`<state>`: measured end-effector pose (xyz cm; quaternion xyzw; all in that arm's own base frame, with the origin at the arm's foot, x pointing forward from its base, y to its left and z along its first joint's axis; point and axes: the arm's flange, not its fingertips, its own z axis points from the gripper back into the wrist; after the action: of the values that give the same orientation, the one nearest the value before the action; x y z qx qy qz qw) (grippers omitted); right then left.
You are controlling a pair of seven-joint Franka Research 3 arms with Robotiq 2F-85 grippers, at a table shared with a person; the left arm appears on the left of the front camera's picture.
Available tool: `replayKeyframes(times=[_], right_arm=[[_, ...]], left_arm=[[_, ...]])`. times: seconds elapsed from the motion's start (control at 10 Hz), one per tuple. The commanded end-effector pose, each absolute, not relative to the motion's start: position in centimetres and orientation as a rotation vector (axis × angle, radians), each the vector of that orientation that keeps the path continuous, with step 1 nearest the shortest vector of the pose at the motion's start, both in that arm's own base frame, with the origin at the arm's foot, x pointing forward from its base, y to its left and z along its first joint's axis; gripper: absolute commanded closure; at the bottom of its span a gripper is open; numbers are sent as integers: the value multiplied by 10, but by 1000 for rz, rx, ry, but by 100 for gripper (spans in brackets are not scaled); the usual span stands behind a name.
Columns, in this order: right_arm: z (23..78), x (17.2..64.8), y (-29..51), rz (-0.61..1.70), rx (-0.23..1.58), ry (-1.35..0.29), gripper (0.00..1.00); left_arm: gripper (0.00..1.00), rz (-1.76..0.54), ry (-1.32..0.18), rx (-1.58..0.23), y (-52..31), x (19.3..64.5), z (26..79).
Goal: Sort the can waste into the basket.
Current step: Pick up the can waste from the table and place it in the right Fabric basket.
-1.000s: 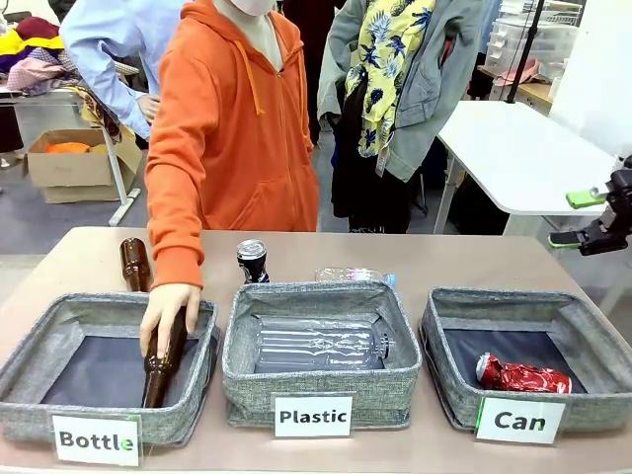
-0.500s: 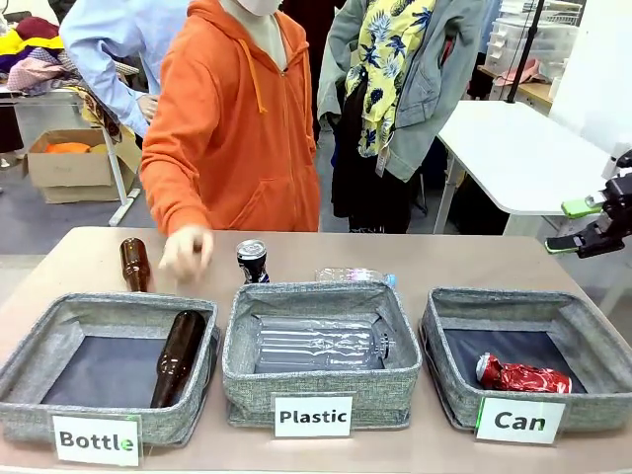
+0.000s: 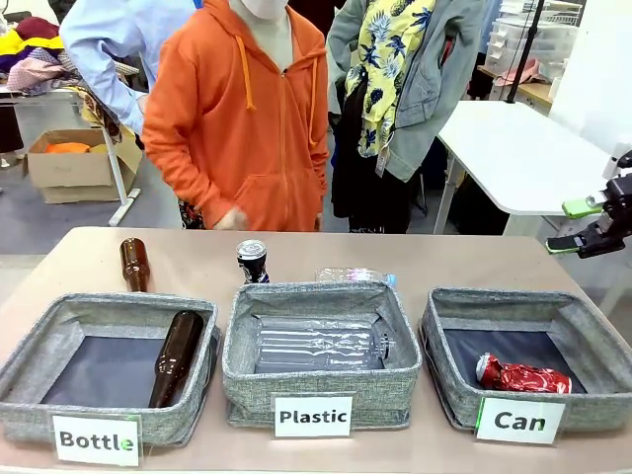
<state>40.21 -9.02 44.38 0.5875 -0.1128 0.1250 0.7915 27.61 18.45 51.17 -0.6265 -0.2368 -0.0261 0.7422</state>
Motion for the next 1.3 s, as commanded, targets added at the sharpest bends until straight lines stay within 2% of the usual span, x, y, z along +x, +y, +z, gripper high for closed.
replayKeyframes(times=[0.0, 0.2, 0.3, 0.9, 1.1, 1.2], right_arm=[[446, 402, -95, 294, 1263, -244, 0], [446, 402, -95, 294, 1263, -244, 0], [446, 402, -95, 294, 1263, -244, 0], [446, 402, -95, 294, 1263, -244, 0], [446, 402, -95, 294, 1263, -244, 0], [446, 402, -95, 294, 1263, -244, 0]], left_arm=[[0, -81, -449, -1298, 156, 275, 492], [0, -26, -504, -1190, 145, 280, 476], [0, -70, -432, -1297, 150, 285, 485], [0, -69, -445, -1282, 146, 285, 481], [0, -365, -383, -1145, 108, 311, 498], [0, -494, -359, -991, 80, 334, 506]])
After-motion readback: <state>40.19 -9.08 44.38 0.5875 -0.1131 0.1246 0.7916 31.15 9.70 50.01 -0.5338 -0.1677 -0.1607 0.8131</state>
